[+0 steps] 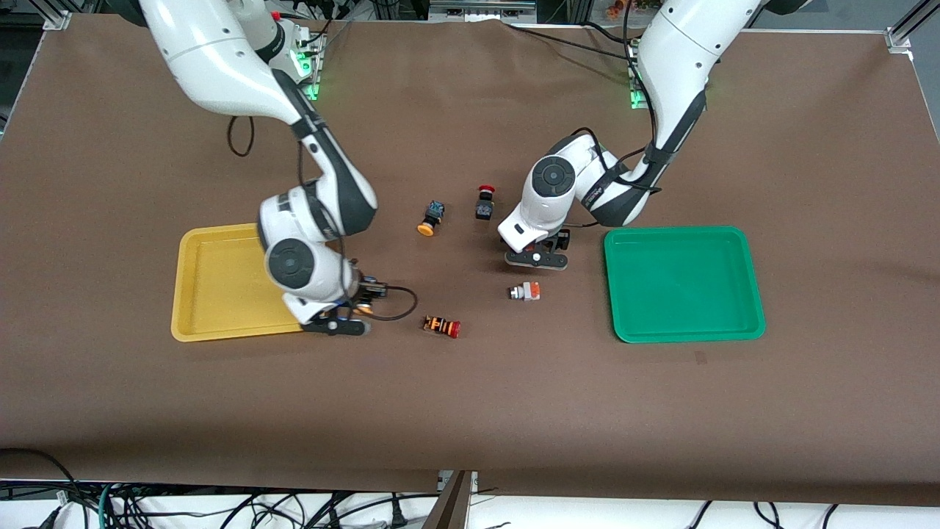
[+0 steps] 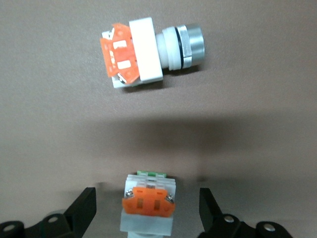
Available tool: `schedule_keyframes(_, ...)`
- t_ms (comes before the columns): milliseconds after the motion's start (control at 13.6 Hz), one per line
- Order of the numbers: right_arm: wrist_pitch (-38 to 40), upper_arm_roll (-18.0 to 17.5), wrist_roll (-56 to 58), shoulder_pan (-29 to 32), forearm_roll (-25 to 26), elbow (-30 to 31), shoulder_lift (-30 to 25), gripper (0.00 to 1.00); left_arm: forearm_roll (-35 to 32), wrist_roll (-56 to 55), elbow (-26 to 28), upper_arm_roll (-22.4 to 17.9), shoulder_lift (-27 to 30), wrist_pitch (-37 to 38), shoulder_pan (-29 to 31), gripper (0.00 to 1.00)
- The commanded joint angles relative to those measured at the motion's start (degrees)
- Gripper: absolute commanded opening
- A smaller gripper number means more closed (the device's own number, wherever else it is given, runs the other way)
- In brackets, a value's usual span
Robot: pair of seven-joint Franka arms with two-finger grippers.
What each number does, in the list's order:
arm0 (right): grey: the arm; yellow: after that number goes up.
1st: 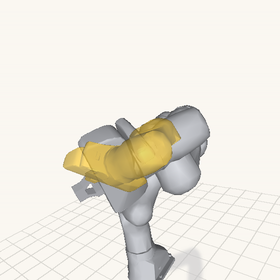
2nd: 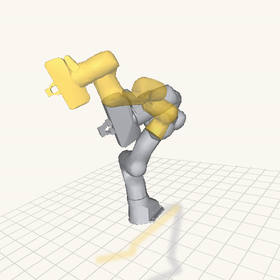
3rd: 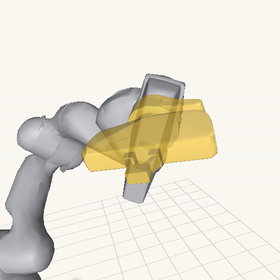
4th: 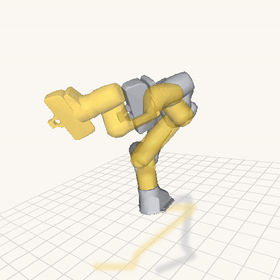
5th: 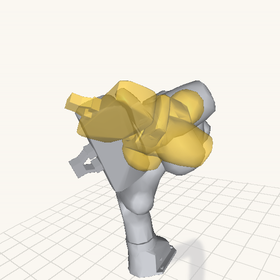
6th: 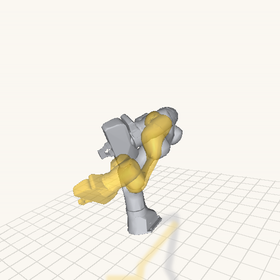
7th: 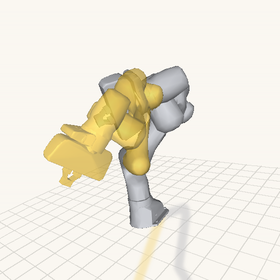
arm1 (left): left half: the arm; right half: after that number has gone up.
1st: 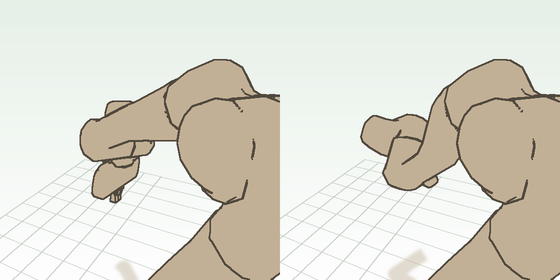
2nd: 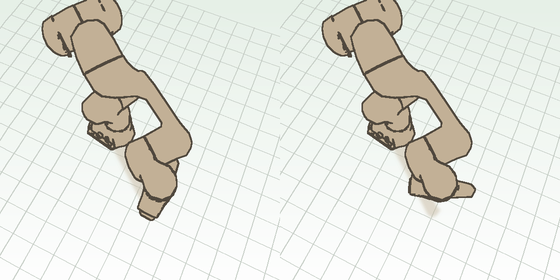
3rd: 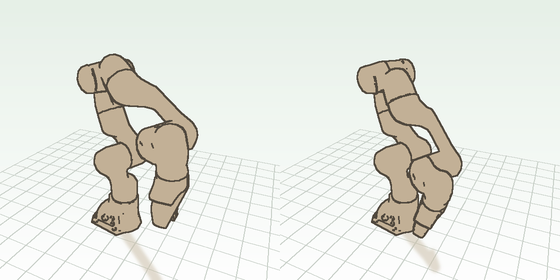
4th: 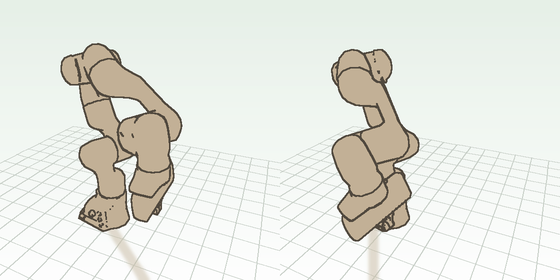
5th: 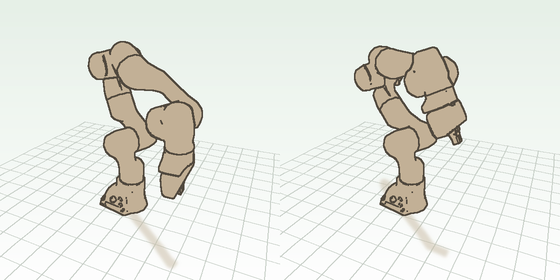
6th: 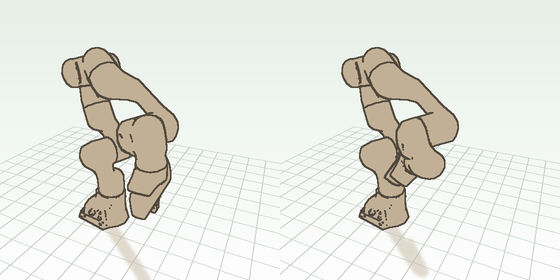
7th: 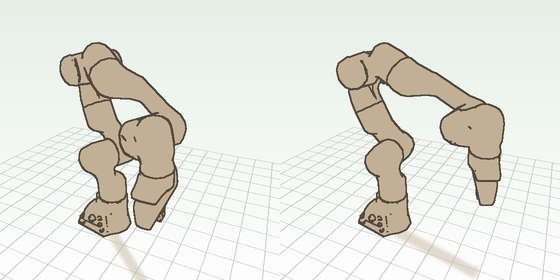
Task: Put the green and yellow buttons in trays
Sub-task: 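Carry the yellow button to the yellow tray while the left gripper carries its button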
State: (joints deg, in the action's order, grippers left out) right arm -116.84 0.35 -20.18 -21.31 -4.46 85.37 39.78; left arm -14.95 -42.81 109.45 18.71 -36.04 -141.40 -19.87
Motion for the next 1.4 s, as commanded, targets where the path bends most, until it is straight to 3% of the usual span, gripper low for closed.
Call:
schedule_keyframes(0, 4.0, 5.6, 10.2, 0.0, 0.1, 4.4, -4.8, 0.0, -1.8, -3.2, -0.4, -0.3, 0.0, 0.7, -0.8, 0.26)
schedule_keyframes(147, 4.2, 9.9, 16.2, 0.0, 0.0, 8.2, -7.3, 0.0, -1.8, -3.9, -1.2, -0.3, 0.5, 5.3, -0.8, 0.15)
schedule_keyframes(514, 3.1, 18.3, 26.8, 0.5, -0.9, 15.4, -9.3, 0.0, -1.3, -3.4, -2.3, -0.3, 4.4, 11.5, 0.2, 0.07)
schedule_keyframes(808, 2.8, 18.7, 31.9, 4.3, -1.0, 17.5, -9.3, 0.0, -0.3, -3.1, -2.7, -0.1, 8.8, 17.5, 2.5, 0.07)
schedule_keyframes(1102, -0.2, 18.7, 32.3, 5.0, -1.0, 21.2, -9.3, 0.0, 5.0, 9.2, -10.6, -0.2, 9.6, 32.7, 7.4, 0.08)
schedule_keyframes(1249, -1.8, 18.7, 32.3, 5.1, -1.1, 22.2, -9.1, 0.0, 5.0, 14.4, -11.0, -0.2, 10.5, 34.3, 11.2, 0.08)
schedule_keyframes(1322, -1.9, 18.7, 32.3, 5.1, -1.1, 22.3, -8.9, 0.1, 5.0, 17.9, -11.0, -0.2, 10.7, 34.4, 13.8, 0.08)
